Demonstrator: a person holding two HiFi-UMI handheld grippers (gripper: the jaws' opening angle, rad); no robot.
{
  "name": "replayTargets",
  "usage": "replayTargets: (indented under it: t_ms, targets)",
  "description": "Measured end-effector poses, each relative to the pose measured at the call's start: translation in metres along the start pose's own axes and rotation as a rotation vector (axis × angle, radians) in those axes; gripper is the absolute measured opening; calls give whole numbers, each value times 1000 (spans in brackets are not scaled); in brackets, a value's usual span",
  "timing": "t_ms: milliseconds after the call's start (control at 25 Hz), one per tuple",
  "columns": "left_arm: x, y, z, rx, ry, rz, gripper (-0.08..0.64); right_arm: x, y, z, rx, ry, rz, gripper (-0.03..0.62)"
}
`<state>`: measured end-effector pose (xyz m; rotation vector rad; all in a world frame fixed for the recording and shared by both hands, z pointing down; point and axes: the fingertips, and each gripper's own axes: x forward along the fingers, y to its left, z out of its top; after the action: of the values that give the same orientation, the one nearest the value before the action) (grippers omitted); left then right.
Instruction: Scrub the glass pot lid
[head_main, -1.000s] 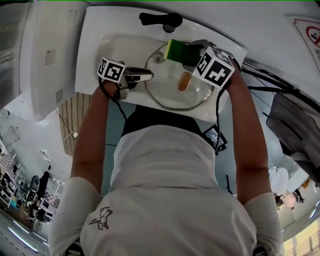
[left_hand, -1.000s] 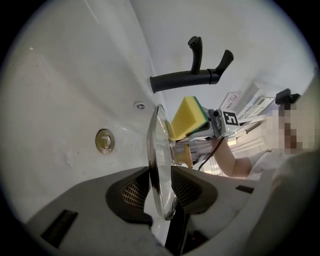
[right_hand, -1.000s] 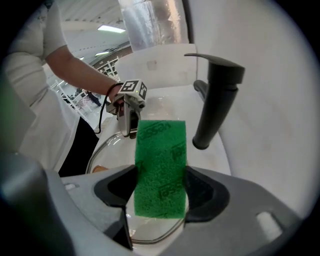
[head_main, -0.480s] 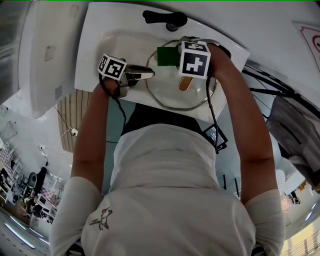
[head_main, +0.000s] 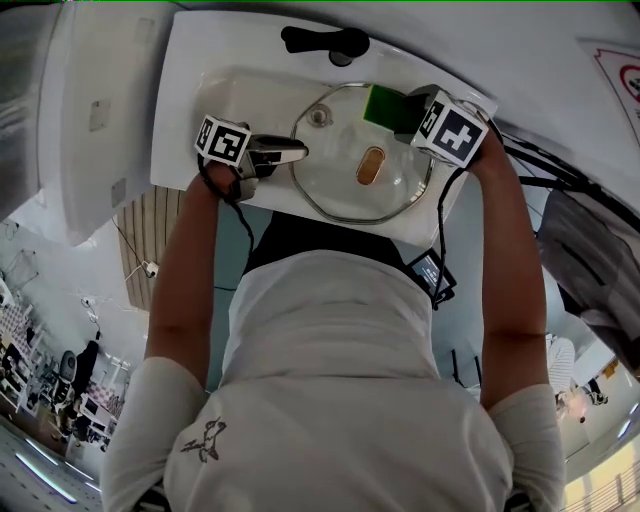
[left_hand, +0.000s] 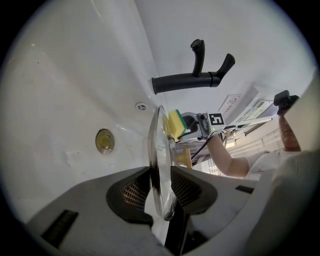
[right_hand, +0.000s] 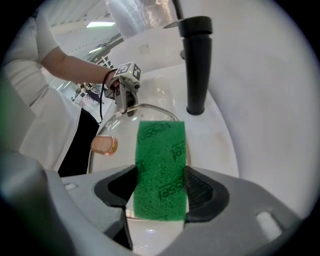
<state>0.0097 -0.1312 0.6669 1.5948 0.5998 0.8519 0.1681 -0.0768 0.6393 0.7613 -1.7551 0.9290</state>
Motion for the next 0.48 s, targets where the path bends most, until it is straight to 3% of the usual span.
replayTargets:
  t_ms: [280, 400, 480]
  targets:
    - [-1, -2, 2, -15, -35, -13, 117, -4, 5, -67, 137, 20, -22, 292]
    - [-1, -1, 2, -17, -37, -9, 117, -5, 5, -60, 125, 31, -30, 293]
    - [0, 0, 2, -15, -36, -7, 117, -8, 2, -35, 101, -1, -35, 293]
